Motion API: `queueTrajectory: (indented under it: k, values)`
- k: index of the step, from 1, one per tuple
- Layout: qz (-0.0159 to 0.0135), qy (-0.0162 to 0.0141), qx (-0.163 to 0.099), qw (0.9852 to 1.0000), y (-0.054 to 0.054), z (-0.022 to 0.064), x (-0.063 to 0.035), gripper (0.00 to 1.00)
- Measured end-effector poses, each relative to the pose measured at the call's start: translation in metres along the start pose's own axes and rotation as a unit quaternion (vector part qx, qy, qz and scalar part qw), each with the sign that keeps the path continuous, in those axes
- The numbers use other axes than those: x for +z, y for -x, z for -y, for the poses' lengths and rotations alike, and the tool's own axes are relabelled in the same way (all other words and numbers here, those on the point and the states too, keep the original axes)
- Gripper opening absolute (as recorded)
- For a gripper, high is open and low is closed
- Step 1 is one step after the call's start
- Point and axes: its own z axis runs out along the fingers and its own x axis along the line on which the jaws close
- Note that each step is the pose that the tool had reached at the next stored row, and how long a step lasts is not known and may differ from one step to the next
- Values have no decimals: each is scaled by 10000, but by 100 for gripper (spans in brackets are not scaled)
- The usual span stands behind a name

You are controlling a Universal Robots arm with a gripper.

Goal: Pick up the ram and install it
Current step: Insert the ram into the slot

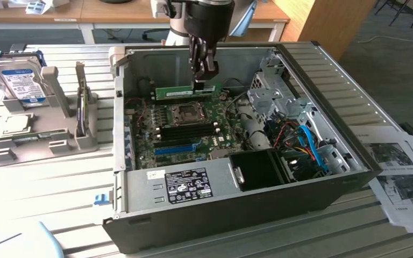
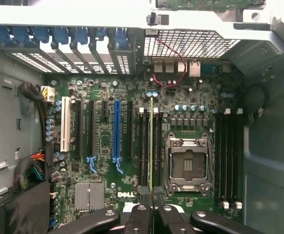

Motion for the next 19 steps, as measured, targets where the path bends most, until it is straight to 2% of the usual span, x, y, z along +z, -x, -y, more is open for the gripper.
queueTrajectory:
  k: [19]
  values:
    - [0,0,0,10000,-2,5,152,11]
